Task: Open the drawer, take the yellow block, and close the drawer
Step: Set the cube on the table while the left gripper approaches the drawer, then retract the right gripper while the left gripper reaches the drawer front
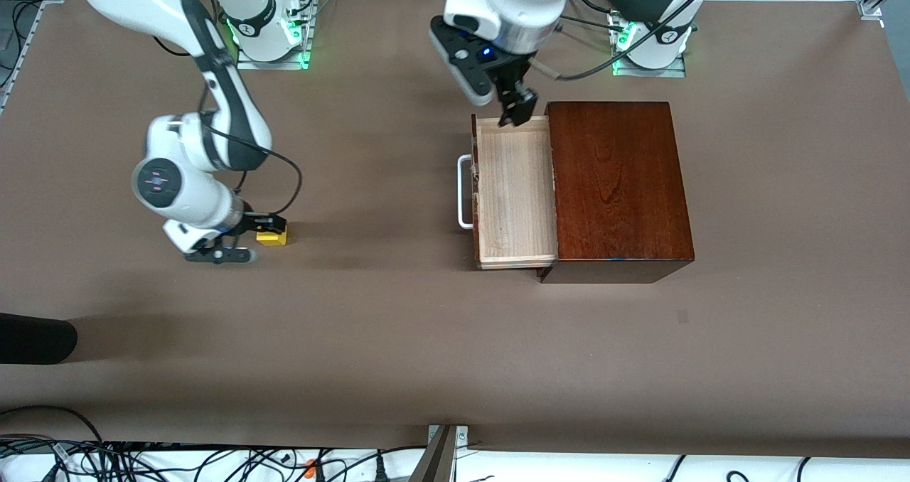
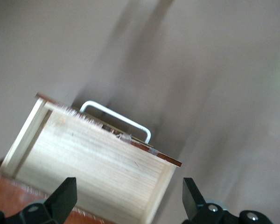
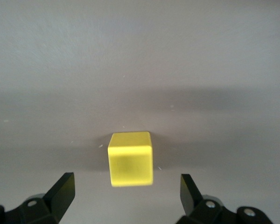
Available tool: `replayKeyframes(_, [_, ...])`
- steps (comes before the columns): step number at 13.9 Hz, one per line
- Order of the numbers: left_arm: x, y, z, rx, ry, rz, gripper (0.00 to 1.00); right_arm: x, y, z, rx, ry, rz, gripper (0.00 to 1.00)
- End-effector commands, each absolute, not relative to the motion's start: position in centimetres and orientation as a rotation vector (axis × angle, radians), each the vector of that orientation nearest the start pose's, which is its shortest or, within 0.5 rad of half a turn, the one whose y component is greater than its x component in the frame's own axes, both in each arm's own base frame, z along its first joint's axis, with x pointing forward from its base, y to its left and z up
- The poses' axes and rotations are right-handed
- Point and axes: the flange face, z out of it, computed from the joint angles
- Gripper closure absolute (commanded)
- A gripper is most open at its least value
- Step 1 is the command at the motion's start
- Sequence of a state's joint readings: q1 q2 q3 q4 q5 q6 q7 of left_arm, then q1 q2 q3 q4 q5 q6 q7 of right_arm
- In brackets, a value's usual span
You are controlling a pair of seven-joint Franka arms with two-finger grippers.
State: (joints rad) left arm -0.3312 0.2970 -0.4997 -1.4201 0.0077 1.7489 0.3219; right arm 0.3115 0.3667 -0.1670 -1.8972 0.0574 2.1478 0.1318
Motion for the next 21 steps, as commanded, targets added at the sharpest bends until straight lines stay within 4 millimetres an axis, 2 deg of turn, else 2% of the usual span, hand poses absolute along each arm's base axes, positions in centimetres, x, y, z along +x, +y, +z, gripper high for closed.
replayKeyframes(1, [46.8, -47.7, 52.0, -2.456, 2.075, -0.073, 0.00, 62.5, 8.4, 38.0, -3.161, 0.003, 0.225, 0.00])
replayKeyframes(3, [45.3, -50.4, 49.3, -2.312, 2.187, -0.035, 0.00, 63.7, 8.2, 43.9, -3.160, 0.007, 0.201, 0.00])
replayKeyframes(4, [45.4, -51.3, 48.4, -2.264, 2.211, -0.059, 0.00, 64.0, 7.9, 46.9, -3.161, 0.012, 0.195, 0.00])
replayKeyframes(5, [45.3, -52.3, 46.6, -2.182, 2.263, -0.045, 0.00, 64.0, 8.1, 49.4, -3.161, 0.009, 0.190, 0.00])
replayKeyframes(6, [45.1, -53.3, 45.1, -2.114, 2.316, -0.024, 0.00, 63.9, 8.1, 51.6, -3.162, 0.006, 0.190, 0.00])
replayKeyframes(8, [45.6, -54.5, 42.2, -2.114, 2.338, -0.009, 0.00, 63.8, 7.8, 54.3, -3.165, 0.013, 0.175, 0.00])
replayKeyframes(9, [46.1, -54.7, 40.8, -2.101, 2.341, -0.007, 0.00, 63.5, 6.1, 56.5, -3.158, 0.047, 0.124, 0.00])
replayKeyframes(10, [46.6, -54.7, 39.6, -2.066, 2.333, -0.019, 0.00, 62.7, 5.4, 58.5, -3.141, 0.019, 0.068, 0.00])
replayKeyframes(11, [46.8, -54.8, 37.9, -2.050, 2.324, 0.002, 0.00, 62.1, 4.7, 58.9, -3.126, -0.023, 0.073, 0.00])
replayKeyframes(12, [46.9, -54.9, 36.8, -2.053, 2.317, 0.026, 0.00, 61.3, 3.1, 59.7, -3.105, -0.020, 0.067, 0.00])
replayKeyframes(13, [46.8, -55.1, 35.6, -2.061, 2.314, 0.048, 0.00, 60.4, 1.9, 59.3, -3.096, -0.025, 0.090, 0.00])
replayKeyframes(14, [47.1, -54.8, 34.9, -2.059, 2.305, 0.061, 0.00, 59.3, 1.5, 59.2, -3.096, -0.023, 0.093, 0.00])
replayKeyframes(15, [47.2, -54.7, 34.5, -2.033, 2.298, 0.062, 0.00, 58.7, 0.5, 58.2, -3.097, 0.000, 0.088, 0.00])
replayKeyframes(16, [47.2, -54.7, 34.3, -2.021, 2.293, 0.063, 0.00, 58.1, 0.4, 57.6, -3.098, 0.001, 0.036, 0.00])
replayKeyframes(18, [47.6, -54.2, 33.4, -2.022, 2.275, 0.085, 0.00, 57.8, -0.7, 57.1, -3.099, 0.032, -0.010, 0.00])
replayKeyframes(21, [48.5, -53.2, 32.9, -1.998, 2.242, 0.109, 0.00, 56.2, -1.3, 60.3, -3.103, 0.062, -0.065, 0.00])
